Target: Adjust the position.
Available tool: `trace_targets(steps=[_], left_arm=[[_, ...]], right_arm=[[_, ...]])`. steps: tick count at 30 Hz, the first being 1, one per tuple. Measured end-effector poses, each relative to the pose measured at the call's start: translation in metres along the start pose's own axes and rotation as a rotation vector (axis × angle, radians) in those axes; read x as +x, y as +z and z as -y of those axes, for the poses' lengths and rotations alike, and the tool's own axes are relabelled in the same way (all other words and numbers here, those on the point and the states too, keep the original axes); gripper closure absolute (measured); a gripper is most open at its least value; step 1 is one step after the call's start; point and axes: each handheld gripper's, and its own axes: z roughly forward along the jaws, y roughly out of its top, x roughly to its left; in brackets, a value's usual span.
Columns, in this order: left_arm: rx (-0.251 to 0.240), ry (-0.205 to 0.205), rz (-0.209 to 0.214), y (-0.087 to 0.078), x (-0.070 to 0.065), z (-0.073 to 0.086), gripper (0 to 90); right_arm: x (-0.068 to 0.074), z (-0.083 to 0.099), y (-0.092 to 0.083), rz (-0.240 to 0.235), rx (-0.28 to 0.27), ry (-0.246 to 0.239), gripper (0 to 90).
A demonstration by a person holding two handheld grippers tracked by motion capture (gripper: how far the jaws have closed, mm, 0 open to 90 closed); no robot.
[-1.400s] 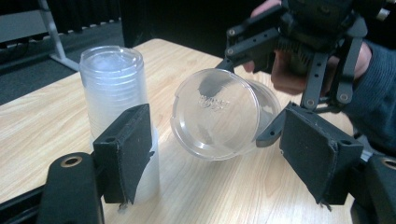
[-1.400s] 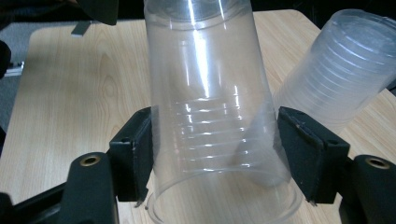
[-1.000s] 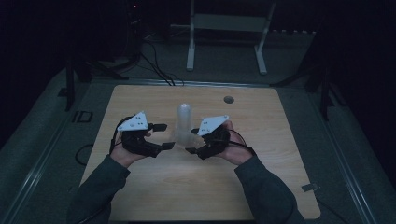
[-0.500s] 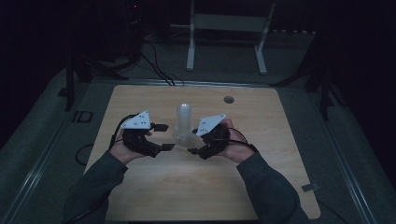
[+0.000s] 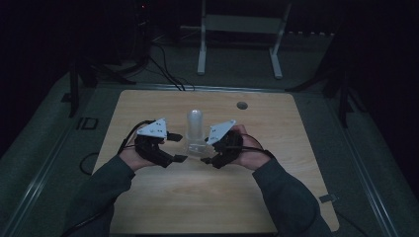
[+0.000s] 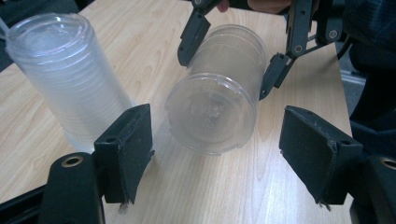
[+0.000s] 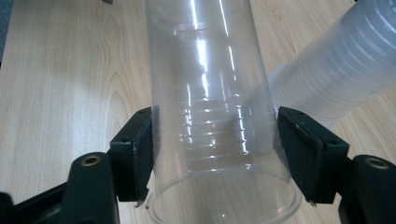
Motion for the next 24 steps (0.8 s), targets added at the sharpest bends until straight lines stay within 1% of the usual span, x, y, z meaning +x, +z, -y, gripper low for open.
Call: trace_targets(steps=[7,9,14,17,19,24], left_arm=[[0.055,0.032,-0.011,0.004,-0.001,-0.004,25.7],[0.065,0.034,-0.015,0.004,-0.001,-0.005,25.7],[0.107,0.057,-0.023,0.007,-0.002,-0.007,25.7],[0.111,0.062,-0.022,0.008,-0.002,-0.009,25.8],[0.122,0.065,-0.023,0.008,-0.002,-0.009,25.8],[0.15,0.08,-0.026,0.01,-0.003,-0.011,25.9]], right_arm=[[0.001,-0.001,0.001,0.006,0.026,-0.021,31.9],[0.001,-0.001,0.002,0.006,0.033,-0.021,32.0],[0.001,-0.001,0.003,0.007,0.051,-0.028,32.0],[0.002,-0.002,0.004,0.009,0.058,-0.037,32.0],[0.003,-0.002,0.004,0.006,0.063,-0.047,32.0],[0.004,-0.004,0.005,0.008,0.072,-0.052,32.0]])
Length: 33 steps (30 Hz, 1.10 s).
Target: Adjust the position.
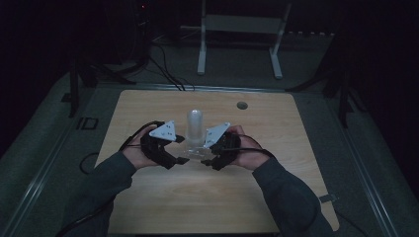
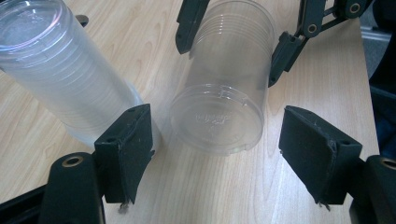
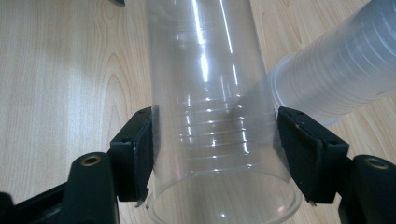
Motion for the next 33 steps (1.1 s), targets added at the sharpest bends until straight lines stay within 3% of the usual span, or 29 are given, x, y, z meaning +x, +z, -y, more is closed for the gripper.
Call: trace_targets(steps=[9,15,24,33], left_arm=[[0.042,0.013,0.001,0.002,0.0,-0.002,27.2],[0.095,0.042,-0.016,0.005,-0.003,-0.005,27.3],[0.117,0.056,-0.01,0.009,-0.004,-0.009,27.3],[0.181,0.085,-0.016,0.014,-0.006,-0.014,27.3]], right_arm=[[0.001,-0.003,0.001,0.001,0.013,-0.01,32.0],[0.002,-0.004,0.004,0.002,0.025,-0.02,32.1],[0.004,-0.005,0.007,0.004,0.04,-0.031,32.1],[0.006,-0.007,0.01,0.001,0.051,-0.04,32.1]])
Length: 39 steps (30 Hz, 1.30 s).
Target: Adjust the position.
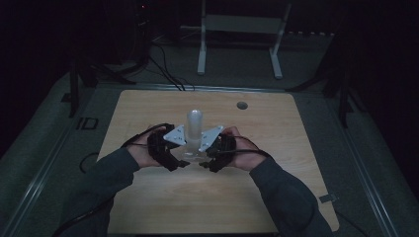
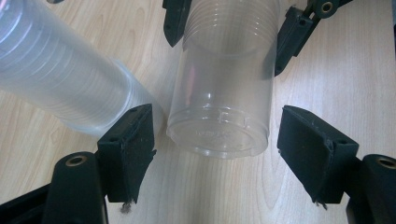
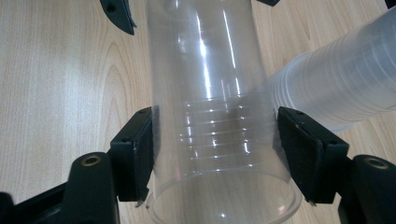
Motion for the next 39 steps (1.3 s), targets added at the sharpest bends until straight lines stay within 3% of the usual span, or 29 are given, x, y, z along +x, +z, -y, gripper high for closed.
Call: trace_targets(steps=[22,39], left_arm=[[0.123,0.048,-0.005,0.009,-0.002,-0.008,27.8],[0.18,0.045,0.02,0.019,-0.002,-0.009,32.2]], right_arm=[[0.002,-0.004,0.005,-0.007,0.013,-0.021,32.1],[0.005,-0.006,0.006,0.005,0.03,-0.048,32.5]])
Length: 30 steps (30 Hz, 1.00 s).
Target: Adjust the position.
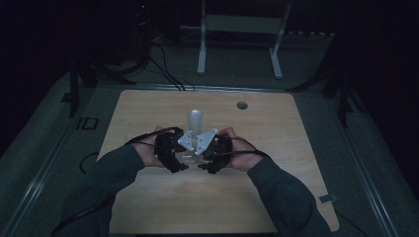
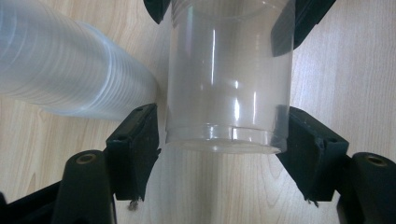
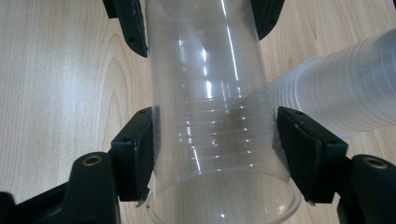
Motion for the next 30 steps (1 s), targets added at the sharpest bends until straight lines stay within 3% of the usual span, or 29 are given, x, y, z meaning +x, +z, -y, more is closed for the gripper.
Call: trace_targets(steps=[20,30], left_arm=[[0.016,-0.009,0.027,0.0057,-0.0002,0.0028,40.7],[0.011,-0.006,0.02,0.0058,0.0008,0.0064,41.0]], right_arm=[[0.0009,-0.0024,0.0016,0.005,0.018,-0.024,32.1],[0.001,-0.0017,0.0003,0.007,0.004,-0.02,21.0]])
